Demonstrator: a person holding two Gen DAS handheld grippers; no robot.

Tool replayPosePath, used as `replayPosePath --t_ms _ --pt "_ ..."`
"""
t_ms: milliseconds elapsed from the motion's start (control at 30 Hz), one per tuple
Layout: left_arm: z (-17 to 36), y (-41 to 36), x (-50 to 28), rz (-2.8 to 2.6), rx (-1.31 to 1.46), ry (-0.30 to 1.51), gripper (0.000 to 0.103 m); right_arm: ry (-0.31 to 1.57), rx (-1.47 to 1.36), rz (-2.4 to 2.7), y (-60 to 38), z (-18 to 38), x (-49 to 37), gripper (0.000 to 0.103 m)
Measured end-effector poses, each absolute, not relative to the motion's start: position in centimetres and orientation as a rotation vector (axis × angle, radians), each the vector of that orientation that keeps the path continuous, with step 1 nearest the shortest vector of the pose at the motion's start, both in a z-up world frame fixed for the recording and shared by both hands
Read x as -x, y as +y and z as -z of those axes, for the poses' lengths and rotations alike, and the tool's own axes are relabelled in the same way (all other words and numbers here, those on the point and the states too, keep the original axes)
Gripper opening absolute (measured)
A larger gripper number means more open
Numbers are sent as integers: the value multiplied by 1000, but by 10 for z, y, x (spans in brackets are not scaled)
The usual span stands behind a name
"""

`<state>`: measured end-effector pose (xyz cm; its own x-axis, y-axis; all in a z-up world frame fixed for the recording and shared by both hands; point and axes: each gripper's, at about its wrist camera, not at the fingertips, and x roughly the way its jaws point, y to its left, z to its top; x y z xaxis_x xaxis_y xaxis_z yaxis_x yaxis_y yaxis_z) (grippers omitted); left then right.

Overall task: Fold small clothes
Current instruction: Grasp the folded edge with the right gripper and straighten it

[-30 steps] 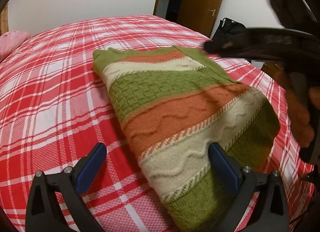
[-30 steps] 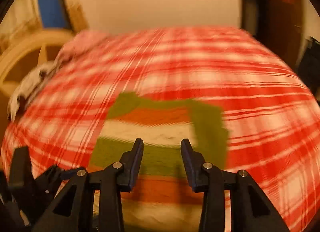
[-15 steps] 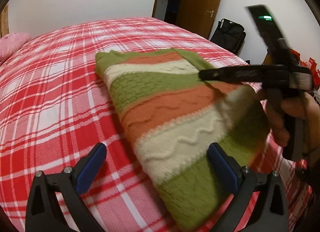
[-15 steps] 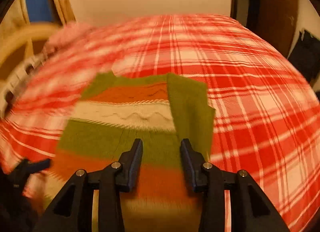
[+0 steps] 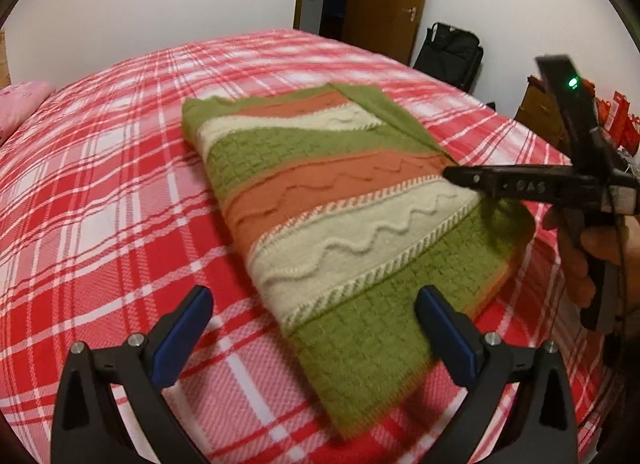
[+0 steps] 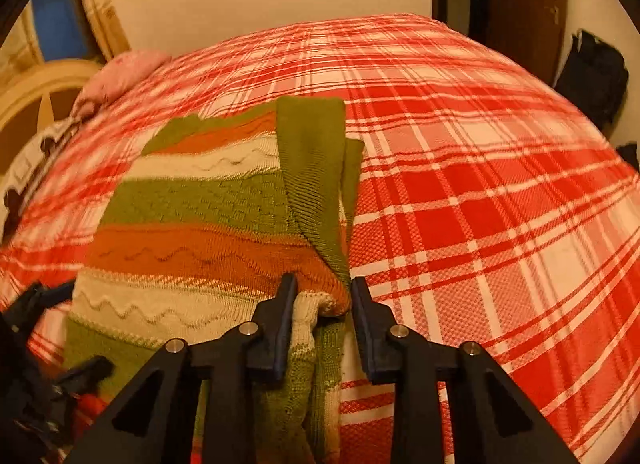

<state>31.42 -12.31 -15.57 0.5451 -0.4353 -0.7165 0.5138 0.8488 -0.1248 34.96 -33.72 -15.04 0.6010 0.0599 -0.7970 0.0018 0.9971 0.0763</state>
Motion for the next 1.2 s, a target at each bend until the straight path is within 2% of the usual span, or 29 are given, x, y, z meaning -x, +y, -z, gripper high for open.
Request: replayPosePath --t_ms 167,267,367,533,600,833,967,1067,1200 --pt "133 -96 -326 480 -16 764 103 894 -132 -47 -348 131 -342 31" --pt "134 -100 -344 466 -5 790 103 791 -42 -62 -325 106 -344 33" --pt "146 -114 -359 436 -43 825 103 787 61 -115 -294 96 -367 33" --pt "158 -119 -361 446 -16 859 103 964 -22 -116 -309 123 -440 33" --pt "159 -117 -358 458 -16 863 103 1036 -16 -59 -322 146 -455 26" --pt "157 -113 -352 484 -33 853 103 919 -131 -90 -356 129 -449 28" --pt "157 -117 -352 479 -46 849 103 996 -263 -175 -359 146 -472 28" --pt "157 -116 -351 478 -30 856 103 1006 -260 -136 -358 153 -473 8" --pt "157 -115 -346 496 -40 860 103 978 -245 -66 -366 149 -452 5"
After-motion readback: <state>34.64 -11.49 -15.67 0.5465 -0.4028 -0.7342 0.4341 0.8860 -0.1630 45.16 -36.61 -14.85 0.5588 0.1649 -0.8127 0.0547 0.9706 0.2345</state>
